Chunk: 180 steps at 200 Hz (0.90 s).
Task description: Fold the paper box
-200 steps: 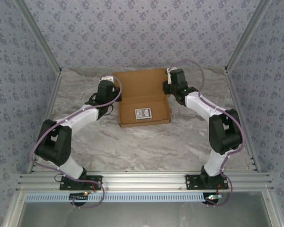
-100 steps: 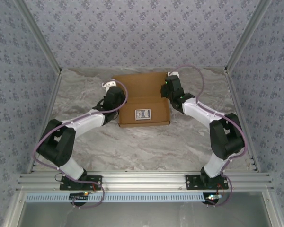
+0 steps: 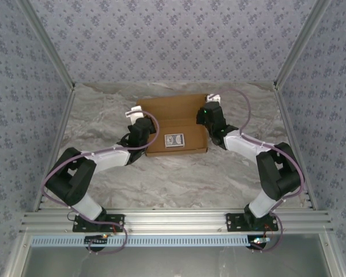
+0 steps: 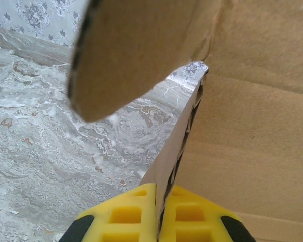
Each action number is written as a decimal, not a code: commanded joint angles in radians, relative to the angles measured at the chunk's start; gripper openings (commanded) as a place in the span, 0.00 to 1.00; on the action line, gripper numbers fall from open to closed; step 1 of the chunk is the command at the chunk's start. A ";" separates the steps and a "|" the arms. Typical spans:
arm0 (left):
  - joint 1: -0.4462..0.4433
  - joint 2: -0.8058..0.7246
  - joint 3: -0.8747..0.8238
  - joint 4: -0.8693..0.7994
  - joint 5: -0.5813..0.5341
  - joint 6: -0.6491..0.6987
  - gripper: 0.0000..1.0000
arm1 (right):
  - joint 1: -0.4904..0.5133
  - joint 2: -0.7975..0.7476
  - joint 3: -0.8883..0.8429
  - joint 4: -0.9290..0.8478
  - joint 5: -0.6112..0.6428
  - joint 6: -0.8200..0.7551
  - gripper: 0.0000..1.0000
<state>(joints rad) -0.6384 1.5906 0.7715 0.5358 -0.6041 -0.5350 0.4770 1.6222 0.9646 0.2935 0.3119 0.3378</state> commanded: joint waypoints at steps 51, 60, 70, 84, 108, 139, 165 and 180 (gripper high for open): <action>-0.035 -0.015 -0.131 0.091 -0.039 0.032 0.00 | 0.021 -0.059 -0.121 0.166 0.030 0.032 0.11; -0.034 -0.019 -0.147 0.097 -0.039 0.029 0.00 | 0.025 -0.062 -0.141 0.183 0.031 0.030 0.11; -0.034 -0.021 -0.163 0.106 -0.039 0.029 0.00 | 0.030 -0.067 -0.164 0.204 0.038 0.029 0.11; -0.036 -0.022 -0.183 0.120 -0.033 0.030 0.00 | 0.037 -0.074 -0.194 0.228 0.047 0.025 0.11; -0.039 -0.018 -0.209 0.145 -0.025 0.043 0.00 | 0.052 -0.089 -0.240 0.266 0.063 0.011 0.11; -0.046 -0.006 -0.248 0.208 -0.030 0.075 0.01 | 0.067 -0.100 -0.297 0.314 0.082 -0.005 0.11; -0.055 0.004 -0.306 0.326 -0.008 0.130 0.05 | 0.083 -0.107 -0.345 0.352 0.100 -0.018 0.10; -0.056 0.009 -0.318 0.350 -0.002 0.141 0.06 | 0.096 -0.109 -0.371 0.379 0.121 -0.021 0.10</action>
<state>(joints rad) -0.6880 1.5604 0.5117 0.9180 -0.6216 -0.4274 0.5556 1.5230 0.6495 0.6643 0.3828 0.3099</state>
